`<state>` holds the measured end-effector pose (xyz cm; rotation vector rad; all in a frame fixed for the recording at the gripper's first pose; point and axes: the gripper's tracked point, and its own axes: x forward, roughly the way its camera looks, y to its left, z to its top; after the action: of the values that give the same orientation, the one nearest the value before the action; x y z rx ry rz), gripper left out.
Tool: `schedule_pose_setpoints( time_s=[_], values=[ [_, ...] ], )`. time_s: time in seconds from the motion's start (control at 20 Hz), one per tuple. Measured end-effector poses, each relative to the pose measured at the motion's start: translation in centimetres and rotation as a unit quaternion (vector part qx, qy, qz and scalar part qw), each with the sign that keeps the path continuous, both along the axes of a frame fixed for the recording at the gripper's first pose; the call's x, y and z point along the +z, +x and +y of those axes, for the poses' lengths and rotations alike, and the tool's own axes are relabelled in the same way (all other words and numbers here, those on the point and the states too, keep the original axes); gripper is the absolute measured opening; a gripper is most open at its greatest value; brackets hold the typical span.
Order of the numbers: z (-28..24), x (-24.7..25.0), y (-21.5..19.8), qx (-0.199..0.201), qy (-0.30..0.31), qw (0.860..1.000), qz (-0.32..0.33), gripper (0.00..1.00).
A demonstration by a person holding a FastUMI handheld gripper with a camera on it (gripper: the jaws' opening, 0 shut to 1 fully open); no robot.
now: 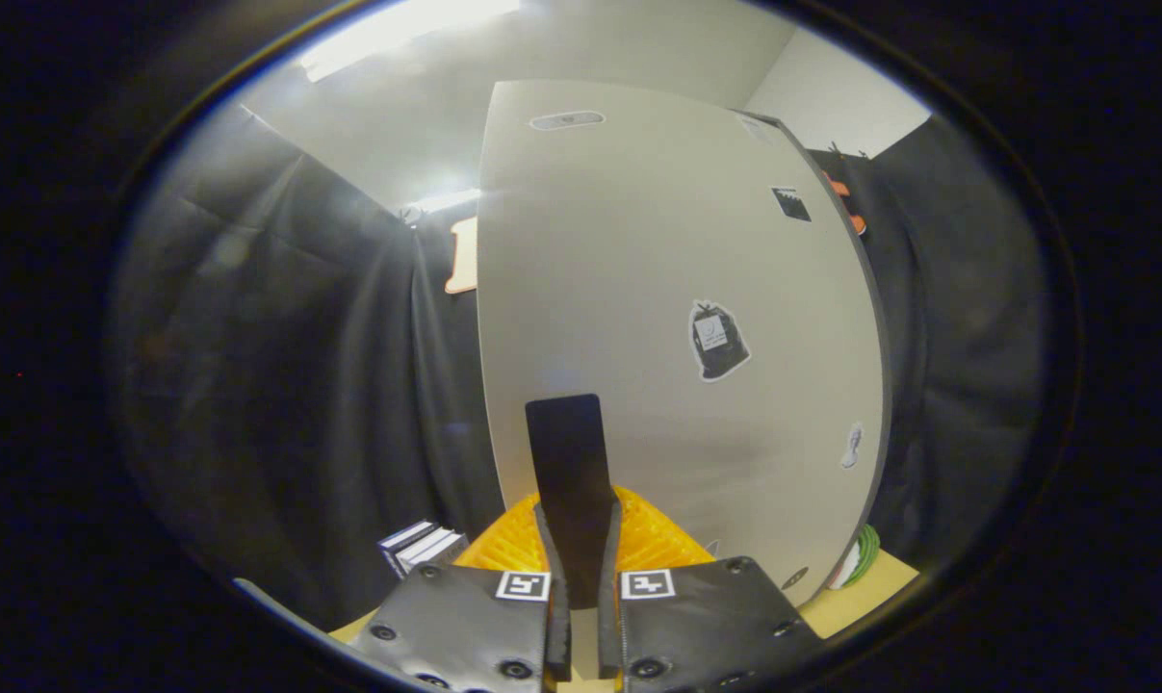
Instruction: Open the shoe cabinet door, grab the shoes and put them into the shoe cabinet, then close the shoe cabinet door.
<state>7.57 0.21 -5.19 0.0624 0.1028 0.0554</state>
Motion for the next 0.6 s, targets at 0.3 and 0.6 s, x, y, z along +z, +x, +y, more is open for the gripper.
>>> schedule_pose_setpoints(
  time_s=[0.3,0.6],
  values=[
    [-1.5,0.7,-2.9,0.037,0.008,0.999,0.007,0.12],
    [-3.6,1.4,-5.7,0.065,0.01,0.998,0.011,0.12]
  ],
)
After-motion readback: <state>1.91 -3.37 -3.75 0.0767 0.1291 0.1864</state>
